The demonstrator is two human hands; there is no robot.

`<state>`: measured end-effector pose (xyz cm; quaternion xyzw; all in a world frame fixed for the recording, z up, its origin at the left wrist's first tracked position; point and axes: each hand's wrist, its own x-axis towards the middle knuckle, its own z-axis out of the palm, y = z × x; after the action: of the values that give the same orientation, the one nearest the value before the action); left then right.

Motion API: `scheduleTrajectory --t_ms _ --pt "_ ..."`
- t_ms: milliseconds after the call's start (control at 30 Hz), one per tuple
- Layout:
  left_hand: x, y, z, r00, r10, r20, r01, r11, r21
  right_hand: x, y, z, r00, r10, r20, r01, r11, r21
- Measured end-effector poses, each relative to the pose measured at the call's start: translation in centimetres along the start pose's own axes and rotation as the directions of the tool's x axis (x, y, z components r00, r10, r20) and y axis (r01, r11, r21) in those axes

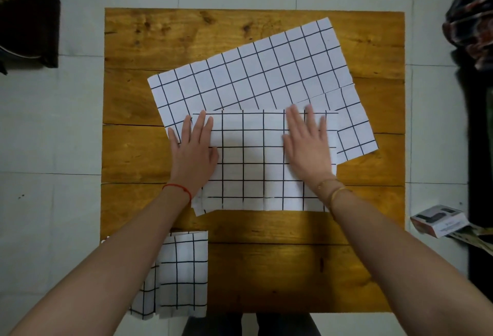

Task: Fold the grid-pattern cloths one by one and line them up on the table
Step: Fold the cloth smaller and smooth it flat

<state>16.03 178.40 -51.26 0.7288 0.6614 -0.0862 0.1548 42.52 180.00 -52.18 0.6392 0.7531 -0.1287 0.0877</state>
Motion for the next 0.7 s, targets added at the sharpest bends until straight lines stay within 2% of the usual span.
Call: scheduleTrajectory --t_ms 133,267,400,467,533,600,700 --pt "0.1 0.1 0.2 1.0 -0.012 0.003 0.012 1.0 0.012 -0.9 4.7 -0.6 0.995 0.104 0.004 -0.104 0.994 0.015" --pt "0.0 0.1 0.1 1.0 -0.016 0.001 0.016 1.0 0.0 -0.6 6.2 -0.9 0.976 0.218 0.001 -0.218 0.975 0.041" --pt "0.3 0.3 -0.3 0.999 -0.032 -0.002 0.031 0.998 -0.063 -0.6 6.0 -1.1 0.972 0.234 -0.014 -0.233 0.971 0.052" --pt "0.3 0.6 -0.8 0.997 -0.056 -0.052 0.048 0.988 -0.149 -0.6 5.2 -1.7 0.972 0.229 -0.054 -0.224 0.971 0.084" --pt "-0.1 0.9 -1.3 0.98 -0.126 -0.151 0.083 0.962 -0.259 -0.7 4.0 -2.3 0.981 0.171 -0.089 -0.163 0.983 0.084" --pt "-0.9 1.3 -1.5 0.94 -0.272 -0.206 0.186 0.915 -0.358 -1.1 2.7 -2.8 0.992 0.079 -0.096 -0.071 0.994 0.085" --pt "-2.0 1.3 -1.1 0.869 -0.486 -0.096 0.389 0.79 -0.474 -1.8 0.6 -2.8 0.998 -0.032 -0.053 0.038 0.992 0.117"
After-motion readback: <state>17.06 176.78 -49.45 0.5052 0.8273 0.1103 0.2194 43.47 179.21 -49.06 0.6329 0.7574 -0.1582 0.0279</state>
